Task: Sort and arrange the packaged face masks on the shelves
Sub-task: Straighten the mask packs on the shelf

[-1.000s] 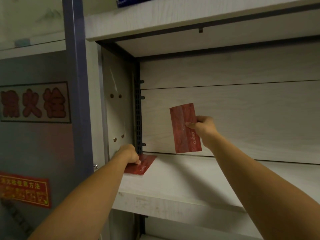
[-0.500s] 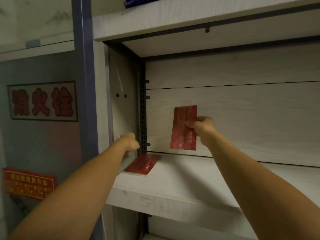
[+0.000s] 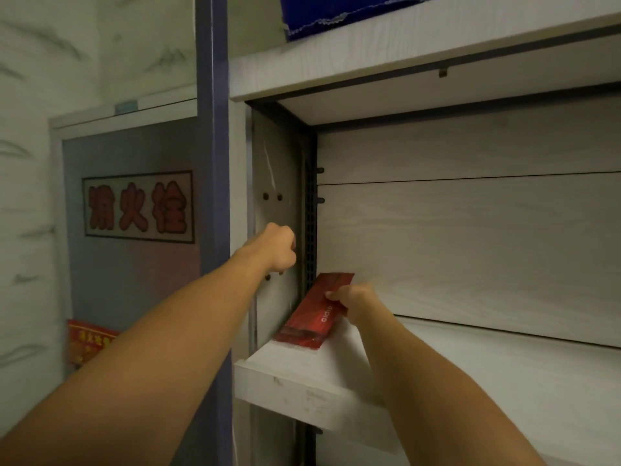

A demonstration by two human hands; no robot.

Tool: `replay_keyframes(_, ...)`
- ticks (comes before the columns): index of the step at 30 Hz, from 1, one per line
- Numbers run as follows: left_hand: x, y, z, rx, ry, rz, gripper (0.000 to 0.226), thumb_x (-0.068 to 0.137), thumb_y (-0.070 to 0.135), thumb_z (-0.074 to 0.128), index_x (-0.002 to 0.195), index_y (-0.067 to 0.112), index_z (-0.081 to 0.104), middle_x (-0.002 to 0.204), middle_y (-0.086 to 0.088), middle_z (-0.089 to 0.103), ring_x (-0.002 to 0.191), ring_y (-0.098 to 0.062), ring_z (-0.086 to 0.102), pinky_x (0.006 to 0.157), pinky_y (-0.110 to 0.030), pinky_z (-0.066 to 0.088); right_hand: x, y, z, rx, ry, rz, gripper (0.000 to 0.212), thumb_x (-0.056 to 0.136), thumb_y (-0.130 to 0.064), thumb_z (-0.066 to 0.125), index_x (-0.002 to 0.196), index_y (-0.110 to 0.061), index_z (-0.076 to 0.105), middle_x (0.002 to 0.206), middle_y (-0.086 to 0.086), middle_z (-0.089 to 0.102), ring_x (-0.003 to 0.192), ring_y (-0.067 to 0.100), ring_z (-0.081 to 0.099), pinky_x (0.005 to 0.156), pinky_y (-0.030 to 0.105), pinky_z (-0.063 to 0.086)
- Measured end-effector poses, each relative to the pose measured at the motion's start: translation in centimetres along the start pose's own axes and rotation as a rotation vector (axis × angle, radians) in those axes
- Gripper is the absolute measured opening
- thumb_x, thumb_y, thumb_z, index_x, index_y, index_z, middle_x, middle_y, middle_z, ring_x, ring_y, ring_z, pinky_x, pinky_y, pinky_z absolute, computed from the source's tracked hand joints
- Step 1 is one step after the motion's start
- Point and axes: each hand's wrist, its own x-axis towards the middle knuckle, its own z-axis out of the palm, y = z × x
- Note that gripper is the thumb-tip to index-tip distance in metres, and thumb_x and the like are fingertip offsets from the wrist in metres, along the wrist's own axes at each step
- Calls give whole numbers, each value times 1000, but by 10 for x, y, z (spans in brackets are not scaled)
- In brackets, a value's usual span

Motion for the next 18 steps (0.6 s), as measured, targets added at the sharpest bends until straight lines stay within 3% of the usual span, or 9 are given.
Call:
replay_keyframes(3,-5,-5,1,28,-13,-1,31,87,13,56,113,15,72,110,-12,66,90,-28,67,78,-43,62,-16,-1,13,-253,63,19,64,72,-26,91,122,-2,59,116,14,68,108,30,67,96,41,55)
replay_keyframes(6,-7,-6,2,29,-10,-4,32,88,12,53,114,14,71,110,-14,65,82,-28,67,73,-43,63,-26,-5,14,-460,112,3,57,81,-30,85,124,-4,59,121,12,66,113,27,65,97,34,54)
replay_keyframes(9,-5,-5,4,-7,-10,11,37,90,10,51,123,14,68,113,-14,64,80,-29,68,69,-43,63,-27,0,17,-578,112,13,32,86,-28,79,104,-5,66,97,9,71,87,24,70,71,25,61)
replay_keyframes(13,-3,-6,10,-39,-29,48,44,90,7,51,132,15,63,118,-13,62,92,-30,67,76,-43,62,-30,10,24,-866,250,-70,49,76,-42,79,117,-17,69,117,8,67,109,30,62,93,39,55)
replay_keyframes(16,-2,-9,17,-42,-29,71,44,91,11,52,133,17,62,128,-13,60,106,-31,64,90,-43,58,-30,11,23,-889,243,-76,48,77,-45,77,115,-17,70,116,10,66,105,30,64,92,41,57)
replay_keyframes(18,-2,-9,21,-59,-37,83,43,92,12,53,134,17,62,130,-12,60,111,-31,63,93,-44,57,-31,10,20,-934,285,-69,61,77,-55,75,121,-14,67,121,13,63,110,31,60,95,41,54)
